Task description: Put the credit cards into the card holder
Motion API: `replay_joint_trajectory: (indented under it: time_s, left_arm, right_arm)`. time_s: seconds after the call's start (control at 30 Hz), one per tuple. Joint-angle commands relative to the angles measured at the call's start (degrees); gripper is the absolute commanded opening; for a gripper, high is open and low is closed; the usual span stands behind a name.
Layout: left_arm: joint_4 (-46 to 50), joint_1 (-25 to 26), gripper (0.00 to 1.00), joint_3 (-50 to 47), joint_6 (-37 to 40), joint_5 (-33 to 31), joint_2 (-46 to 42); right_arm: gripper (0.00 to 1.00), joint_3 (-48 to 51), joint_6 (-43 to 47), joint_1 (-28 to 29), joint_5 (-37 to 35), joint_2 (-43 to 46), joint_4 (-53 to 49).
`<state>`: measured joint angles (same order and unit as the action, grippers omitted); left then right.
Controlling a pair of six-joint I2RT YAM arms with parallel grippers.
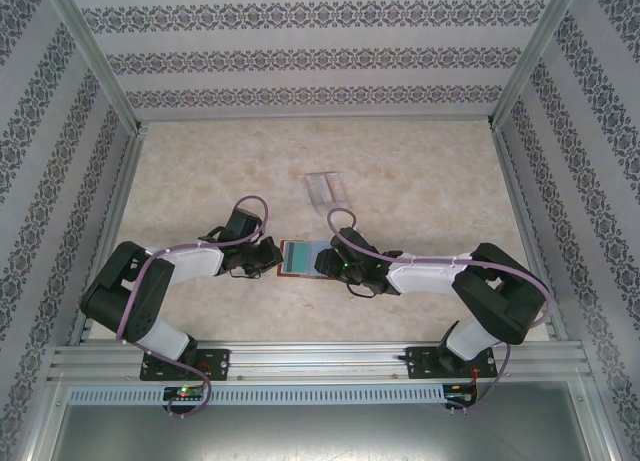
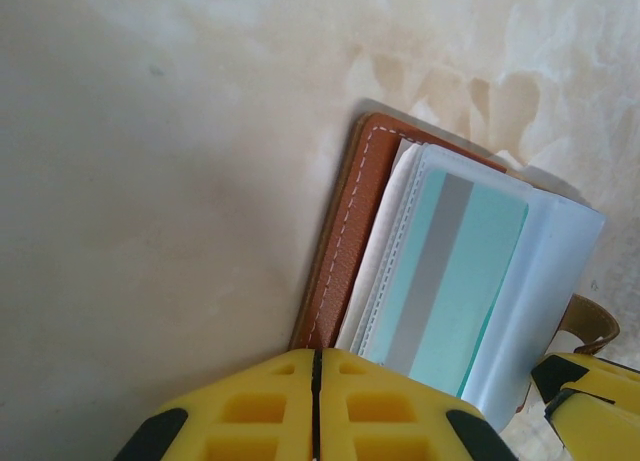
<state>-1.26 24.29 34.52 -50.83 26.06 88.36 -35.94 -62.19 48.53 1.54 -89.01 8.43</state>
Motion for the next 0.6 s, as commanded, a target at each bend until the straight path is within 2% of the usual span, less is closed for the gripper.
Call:
replay_joint_trajectory:
  time_s: [0.0, 0.33, 0.57]
  left_arm:
    - [5.1, 0.6, 0.08, -1.1, 0.4, -0.9, 0.9]
    - [3.9, 0.7, 0.08, -1.5, -0.4, -0.6, 0.9]
    - [4.1, 0.8, 0.08, -1.5, -0.3, -0.6, 0.5]
  right_arm:
    - [0.45, 0.5, -0.6, 0.3, 0.5, -1.3, -0.5]
    - [0.44, -0.5, -0.5, 0.0, 6.1, -5.5, 8.0]
    - [0.45, -2.8, 1.3, 0.1, 8.6, -6.2, 10.2]
